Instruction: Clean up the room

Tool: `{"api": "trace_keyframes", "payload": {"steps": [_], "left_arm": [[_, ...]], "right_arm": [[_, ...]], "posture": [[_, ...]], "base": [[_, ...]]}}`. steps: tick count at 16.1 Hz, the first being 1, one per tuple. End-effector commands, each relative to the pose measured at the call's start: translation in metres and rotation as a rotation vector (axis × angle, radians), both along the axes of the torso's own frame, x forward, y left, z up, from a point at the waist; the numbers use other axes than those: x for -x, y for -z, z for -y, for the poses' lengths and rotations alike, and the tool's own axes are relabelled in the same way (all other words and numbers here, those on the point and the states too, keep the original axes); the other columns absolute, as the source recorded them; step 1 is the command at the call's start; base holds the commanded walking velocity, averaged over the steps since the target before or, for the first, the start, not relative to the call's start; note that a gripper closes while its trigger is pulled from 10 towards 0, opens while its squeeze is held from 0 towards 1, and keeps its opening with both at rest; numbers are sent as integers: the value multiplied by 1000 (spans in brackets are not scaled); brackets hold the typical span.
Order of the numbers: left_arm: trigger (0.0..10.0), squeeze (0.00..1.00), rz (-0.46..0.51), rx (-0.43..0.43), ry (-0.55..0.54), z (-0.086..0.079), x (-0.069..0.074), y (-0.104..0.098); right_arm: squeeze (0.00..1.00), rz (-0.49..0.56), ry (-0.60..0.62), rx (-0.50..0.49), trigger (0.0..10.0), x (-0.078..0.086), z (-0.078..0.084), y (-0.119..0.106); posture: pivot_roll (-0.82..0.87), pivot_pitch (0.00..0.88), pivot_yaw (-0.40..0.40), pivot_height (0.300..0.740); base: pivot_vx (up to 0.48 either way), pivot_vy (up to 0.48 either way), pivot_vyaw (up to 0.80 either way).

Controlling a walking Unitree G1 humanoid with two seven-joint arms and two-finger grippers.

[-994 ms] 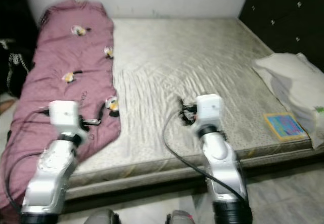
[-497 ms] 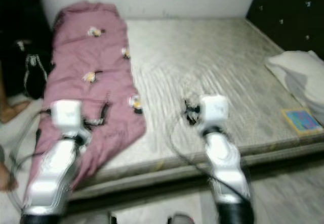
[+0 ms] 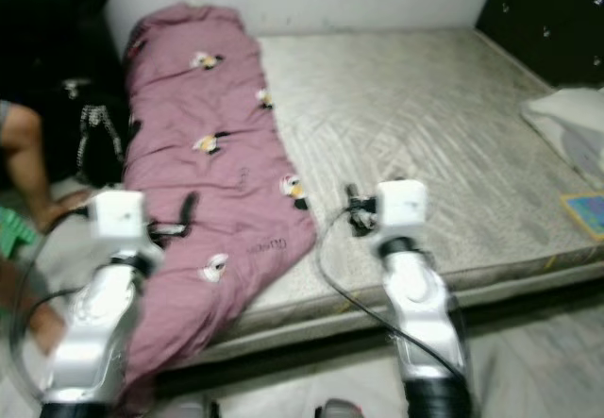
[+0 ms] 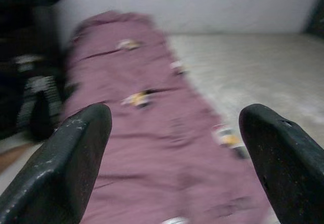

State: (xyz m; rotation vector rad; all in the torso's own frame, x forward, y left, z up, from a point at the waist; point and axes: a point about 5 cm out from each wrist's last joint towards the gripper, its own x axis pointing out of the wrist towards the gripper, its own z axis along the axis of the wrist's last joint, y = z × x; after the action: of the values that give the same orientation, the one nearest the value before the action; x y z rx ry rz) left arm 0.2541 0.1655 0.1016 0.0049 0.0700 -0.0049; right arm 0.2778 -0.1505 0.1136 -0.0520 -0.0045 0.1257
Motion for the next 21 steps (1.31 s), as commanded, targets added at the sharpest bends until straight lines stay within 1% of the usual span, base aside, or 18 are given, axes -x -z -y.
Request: {"api": "trace_keyframes", "payload": {"steps": [1, 3, 5, 7, 9, 11, 12, 14, 19, 21], "left_arm": [[10000, 0, 54, -14, 9, 5, 1, -9], [10000, 0, 58, -26, -19, -2, 6, -9], [10000, 0, 69, -40, -27, -4, 7, -10], [10000, 0, 96, -73, -24, -5, 7, -15], [10000, 0, 103, -89, -40, -9, 11, -16], [10000, 0, 85, -95, -44, -12, 15, -12], [10000, 0, 80, -106, -35, -11, 16, -11], [10000, 0, 64, -97, -36, -8, 13, -10], [10000, 0, 59, -96, -39, -6, 14, -9], [10000, 0, 54, -93, -52, -7, 14, -9]], "right_arm": [[0, 16, 56, 13, 10000, 2, 14, -3], [0, 0, 71, 19, 10000, 10, 16, 2], [0, 0, 74, 18, 10000, 10, 16, 2], [0, 13, 82, 15, 10000, 7, 17, -3], [0, 23, 98, 12, 10000, 7, 19, -7], [0, 7, 106, 9, 10000, 11, 20, -2], [0, -1, 103, 6, 10000, 13, 18, 0], [0, -3, 104, -1, 10000, 14, 17, 0], [0, -12, 103, -5, 10000, 16, 18, 0], [0, -14, 98, -5, 10000, 16, 18, 0]], "posture": [[0, 0, -16, 740], [0, 0, -10, 740], [1, 0, -11, 740], [9, 0, -16, 740], [22, 0, -17, 740], [18, 0, -18, 740], [14, 0, -16, 740], [6, 0, -9, 740], [4, 0, -12, 740], [5, 0, -15, 724]], "base": [[0, 0, 0], [0, 0, 0], [0, 0, 0], [0, 0, 0], [0, 0, 0], [0, 0, 0], [0, 0, 0], [0, 0, 0], [0, 0, 0], [0, 0, 0]]}}
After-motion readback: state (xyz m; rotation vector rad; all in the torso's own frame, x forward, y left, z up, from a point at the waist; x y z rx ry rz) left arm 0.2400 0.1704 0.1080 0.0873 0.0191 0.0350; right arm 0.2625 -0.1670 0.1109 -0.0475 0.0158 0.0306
